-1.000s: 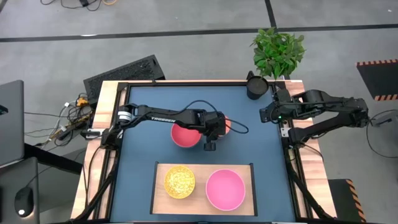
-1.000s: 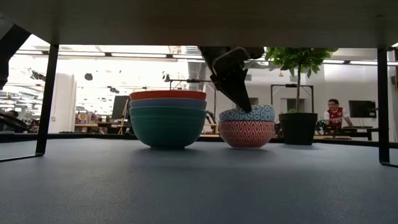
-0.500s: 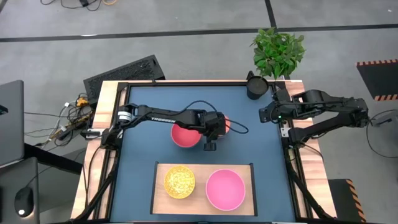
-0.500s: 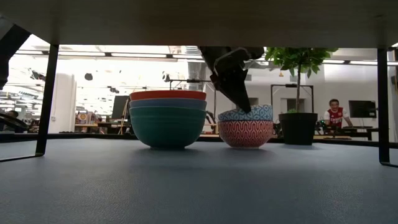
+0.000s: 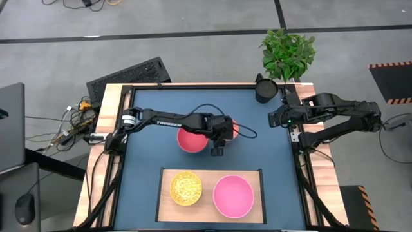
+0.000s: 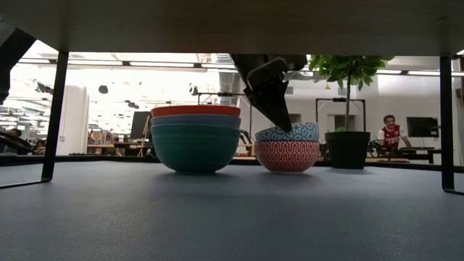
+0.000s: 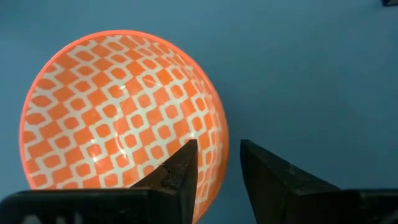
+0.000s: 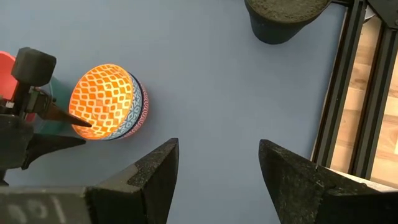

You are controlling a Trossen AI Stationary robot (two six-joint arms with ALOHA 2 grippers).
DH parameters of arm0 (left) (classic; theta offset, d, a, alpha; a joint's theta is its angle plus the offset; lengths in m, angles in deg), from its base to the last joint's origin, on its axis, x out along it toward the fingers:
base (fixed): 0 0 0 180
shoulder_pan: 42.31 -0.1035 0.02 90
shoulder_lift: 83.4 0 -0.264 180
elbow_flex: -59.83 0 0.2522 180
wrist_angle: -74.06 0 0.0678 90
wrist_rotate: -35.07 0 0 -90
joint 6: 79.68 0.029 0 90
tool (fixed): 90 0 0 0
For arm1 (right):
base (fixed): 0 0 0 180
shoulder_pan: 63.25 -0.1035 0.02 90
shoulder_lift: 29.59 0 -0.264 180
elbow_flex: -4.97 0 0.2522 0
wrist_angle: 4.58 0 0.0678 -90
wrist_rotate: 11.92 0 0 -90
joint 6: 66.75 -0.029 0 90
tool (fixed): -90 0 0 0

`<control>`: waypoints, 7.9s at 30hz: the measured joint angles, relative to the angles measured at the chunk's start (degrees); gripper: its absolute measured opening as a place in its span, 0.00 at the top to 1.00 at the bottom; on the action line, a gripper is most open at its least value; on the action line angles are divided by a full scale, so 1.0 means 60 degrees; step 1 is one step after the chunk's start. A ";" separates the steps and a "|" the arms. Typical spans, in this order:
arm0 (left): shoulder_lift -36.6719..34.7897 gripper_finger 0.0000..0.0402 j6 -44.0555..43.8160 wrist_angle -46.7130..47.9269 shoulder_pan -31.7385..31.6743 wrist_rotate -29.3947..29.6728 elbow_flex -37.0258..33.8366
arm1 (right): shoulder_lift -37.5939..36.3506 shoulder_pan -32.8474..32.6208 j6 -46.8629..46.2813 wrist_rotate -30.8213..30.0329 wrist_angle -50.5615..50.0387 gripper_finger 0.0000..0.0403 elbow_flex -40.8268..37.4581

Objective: Place and stack bowls onto a shelf
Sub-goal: Stack the orange patterned bowl on top of the yellow bowl on the shelf

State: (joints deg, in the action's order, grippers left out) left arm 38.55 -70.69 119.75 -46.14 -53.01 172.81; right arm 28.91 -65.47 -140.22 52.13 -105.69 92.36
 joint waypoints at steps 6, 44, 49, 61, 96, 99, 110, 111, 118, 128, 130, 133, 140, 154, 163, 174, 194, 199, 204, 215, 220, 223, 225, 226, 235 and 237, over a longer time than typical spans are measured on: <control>0.0004 0.77 0.0052 -0.0048 -0.0121 -0.0105 0.0000 | 0.0000 0.0000 0.0000 0.0000 0.0000 0.38 -0.0004; 0.0437 0.96 -0.0028 0.0445 -0.0139 -0.0207 0.0673 | -0.0004 -0.0004 -0.0004 0.0089 0.0004 0.38 -0.0004; 0.0430 0.99 -0.0137 0.0615 -0.0150 -0.0304 0.0688 | -0.0004 -0.0004 0.0073 0.0083 0.0004 0.38 -0.0004; 0.0423 0.98 -0.0423 0.0611 -0.0147 -0.0203 0.0692 | -0.0004 -0.0004 0.0102 0.0066 0.0002 0.38 -0.0004; 0.0419 1.00 -0.0371 0.3386 -0.0107 0.0300 0.4201 | 0.0000 -0.0004 0.0324 0.0065 0.0004 0.38 -0.0004; 0.0415 1.00 -0.0357 0.3891 0.0010 0.0357 0.5089 | -0.0001 -0.0004 0.0396 0.0054 0.0004 0.38 -0.0004; -0.0467 1.00 -0.1046 0.6262 0.0795 0.0763 0.5971 | -0.0002 0.0002 0.0914 -0.0191 0.0079 0.38 -0.0004; -0.0537 1.00 -0.1116 0.6393 0.0893 0.0850 0.5962 | 0.0000 0.0004 0.1009 -0.0192 0.0110 0.38 -0.0004; -0.1214 1.00 -0.1887 0.7132 0.1771 0.1045 0.5963 | 0.0000 0.0000 0.1296 -0.0192 0.0211 0.38 -0.0004; -0.2367 1.00 -0.3512 0.8773 0.3225 0.0971 0.5963 | 0.0000 0.0000 0.1614 -0.0193 0.0222 0.38 -0.0004; -0.2597 1.00 -0.3883 0.8944 0.3599 0.0908 0.5963 | 0.0000 0.0000 0.1617 -0.0193 0.0222 0.38 -0.0004; -0.2880 1.00 -0.4385 0.8892 0.4260 0.0820 0.5963 | 0.0000 0.0000 0.1749 -0.0189 0.0222 0.38 -0.0004; -0.2955 1.00 -0.5077 0.8907 0.5762 0.1027 0.5963 | 0.0000 0.0000 0.1832 -0.0189 0.0219 0.38 -0.0004; -0.2304 1.00 -0.4737 0.8544 0.6625 0.1676 0.5935 | 0.0000 0.0000 0.1832 -0.0189 0.0222 0.38 -0.0004; -0.2131 1.00 -0.4436 0.8520 0.6770 0.1648 0.5931 | -0.0003 0.0012 0.1832 -0.0179 0.0219 0.38 -0.0004; -0.2131 1.00 -0.4509 0.8490 0.7082 0.1883 0.5934 | -0.0002 0.0011 0.1832 -0.0175 0.0219 0.38 -0.0004; -0.1705 1.00 -0.4837 0.8567 0.7030 0.1790 0.5938 | -0.0004 0.0011 0.1832 -0.0182 0.0215 0.38 -0.0004; -0.1562 1.00 -0.4869 0.8569 0.7076 0.1748 0.5934 | 0.0000 0.0011 0.1832 -0.0183 0.0215 0.38 -0.0004; -0.1411 1.00 -0.5150 0.8596 0.7181 0.1561 0.5934 | -0.0002 0.0011 0.1836 -0.0184 0.0215 0.38 -0.0004; -0.1064 1.00 -0.5207 0.8967 0.7271 0.1562 0.5931 | 0.0000 0.0011 0.2011 -0.0186 0.0215 0.38 -0.0004; -0.1071 1.00 -0.5340 0.8996 0.7219 0.1809 0.5931 | 0.0000 0.0011 0.2046 -0.0187 0.0219 0.38 -0.0004; -0.1071 1.00 -0.5272 0.8827 0.7219 0.1647 0.5931 | 0.0000 0.0011 0.2076 -0.0189 0.0219 0.38 -0.0004; -0.1071 1.00 -0.5098 0.8619 0.7219 0.1621 0.5931 | -0.0001 0.0011 0.2080 -0.0189 0.0219 0.38 -0.0004; -0.1071 1.00 -0.4969 0.8517 0.7219 0.1619 0.5931 | 0.0000 0.0011 0.2080 -0.0189 0.0219 0.38 -0.0004; -0.1075 1.00 -0.4767 0.8379 0.7190 0.1644 0.5931 | 0.0000 0.0011 0.2079 -0.0189 0.0219 0.38 -0.0004; -0.1075 1.00 -0.4767 0.8381 0.7190 0.1629 0.5931 | 0.0000 0.0011 0.2077 -0.0189 0.0219 0.38 -0.0004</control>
State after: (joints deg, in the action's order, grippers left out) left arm 32.10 -99.29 170.04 -3.01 -43.23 208.40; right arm 28.91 -65.41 -127.76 50.99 -104.38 92.34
